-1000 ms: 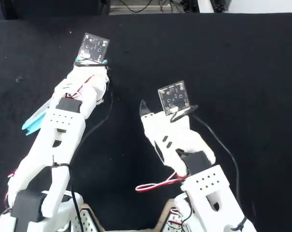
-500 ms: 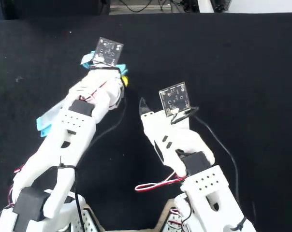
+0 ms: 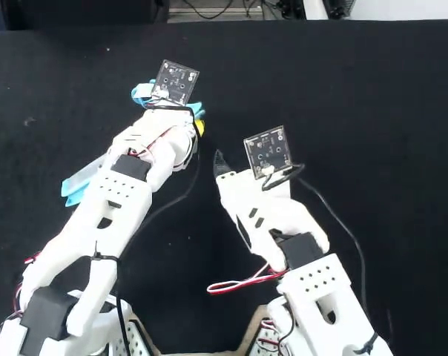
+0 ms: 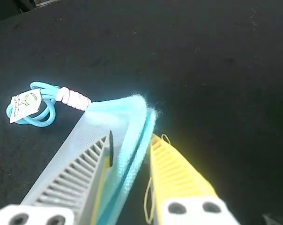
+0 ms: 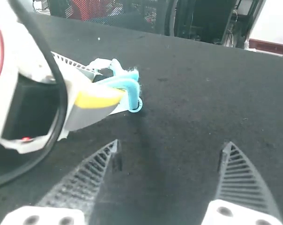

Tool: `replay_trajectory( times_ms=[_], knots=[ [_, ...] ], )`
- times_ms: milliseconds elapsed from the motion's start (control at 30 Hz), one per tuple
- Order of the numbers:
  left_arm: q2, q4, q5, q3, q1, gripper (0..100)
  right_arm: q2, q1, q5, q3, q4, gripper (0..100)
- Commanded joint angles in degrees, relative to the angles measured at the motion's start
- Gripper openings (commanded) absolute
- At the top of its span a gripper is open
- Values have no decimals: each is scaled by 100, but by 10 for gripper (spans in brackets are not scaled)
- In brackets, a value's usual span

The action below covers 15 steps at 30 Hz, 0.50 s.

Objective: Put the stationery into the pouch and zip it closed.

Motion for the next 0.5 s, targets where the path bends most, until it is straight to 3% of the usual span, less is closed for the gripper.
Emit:
replay_trajectory(
  times_ms=[0, 133, 467],
  knots=[
    [-26, -18, 79, -66, 75, 141, -66, 62, 35, -22, -149, 325],
    [-26, -18, 88, -22, 75, 220, -66, 62, 44, -22, -149, 325],
    [-88, -26, 79, -215, -4, 216, -66, 62, 44, -22, -149, 325]
  ],
)
